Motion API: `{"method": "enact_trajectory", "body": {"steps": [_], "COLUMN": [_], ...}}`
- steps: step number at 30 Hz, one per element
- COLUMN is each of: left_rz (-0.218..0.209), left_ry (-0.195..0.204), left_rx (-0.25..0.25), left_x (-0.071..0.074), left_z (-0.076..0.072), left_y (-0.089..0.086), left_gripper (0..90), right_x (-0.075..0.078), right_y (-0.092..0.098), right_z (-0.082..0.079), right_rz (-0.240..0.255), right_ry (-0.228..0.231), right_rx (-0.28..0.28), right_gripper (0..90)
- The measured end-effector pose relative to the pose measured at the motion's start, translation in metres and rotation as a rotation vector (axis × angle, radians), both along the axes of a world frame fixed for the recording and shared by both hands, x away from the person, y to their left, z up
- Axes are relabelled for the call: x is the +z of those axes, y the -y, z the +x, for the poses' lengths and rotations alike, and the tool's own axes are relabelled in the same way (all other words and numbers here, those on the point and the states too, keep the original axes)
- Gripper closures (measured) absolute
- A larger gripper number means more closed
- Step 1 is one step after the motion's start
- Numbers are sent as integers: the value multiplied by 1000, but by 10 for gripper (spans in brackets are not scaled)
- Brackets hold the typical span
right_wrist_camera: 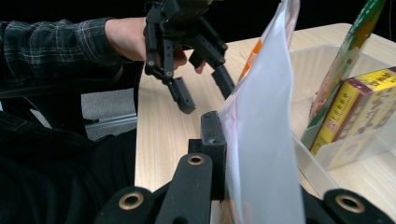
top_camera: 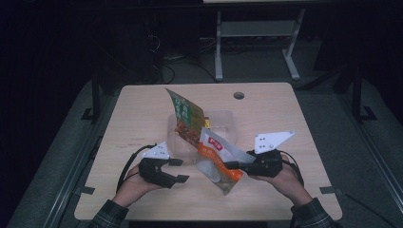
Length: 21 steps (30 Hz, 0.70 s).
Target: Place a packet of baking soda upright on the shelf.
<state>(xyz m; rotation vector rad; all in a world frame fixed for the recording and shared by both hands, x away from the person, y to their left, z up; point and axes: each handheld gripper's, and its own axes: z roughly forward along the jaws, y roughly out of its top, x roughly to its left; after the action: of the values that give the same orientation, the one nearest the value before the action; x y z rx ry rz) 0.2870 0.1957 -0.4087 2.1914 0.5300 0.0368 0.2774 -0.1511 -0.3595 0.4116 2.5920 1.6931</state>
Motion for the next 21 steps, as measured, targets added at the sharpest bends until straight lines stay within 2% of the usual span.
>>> {"method": "enact_trajectory", "body": {"steps": [2,7,9,11,18,21], "left_rz": [6,20,24,14,61,56], "left_ry": [-2,-26,-23,-27,-22,-14], "left_rx": [1,46,59,80,122,132], "left_x": [-2,-13,-15,-18,-29,-29], "left_z": [-2,-9,-10,-9,0,2], "left_y": [-3,-20,-25,-31,-39,-42], "left_gripper": [312,269,254,246,195,184], "right_x": [1,6,7,8,12,14], "right_y": [2,9,12,16,25,29], "right_z": [0,-2,-2,-1,0,1], "right_rz": [-3,-12,-15,-22,-11,-4], "right_ry": [0,7,7,12,15,22], "right_rx": [2,-1,-8,-19,-40,-47], "right_gripper": [900,900,900,900,900,900]}}
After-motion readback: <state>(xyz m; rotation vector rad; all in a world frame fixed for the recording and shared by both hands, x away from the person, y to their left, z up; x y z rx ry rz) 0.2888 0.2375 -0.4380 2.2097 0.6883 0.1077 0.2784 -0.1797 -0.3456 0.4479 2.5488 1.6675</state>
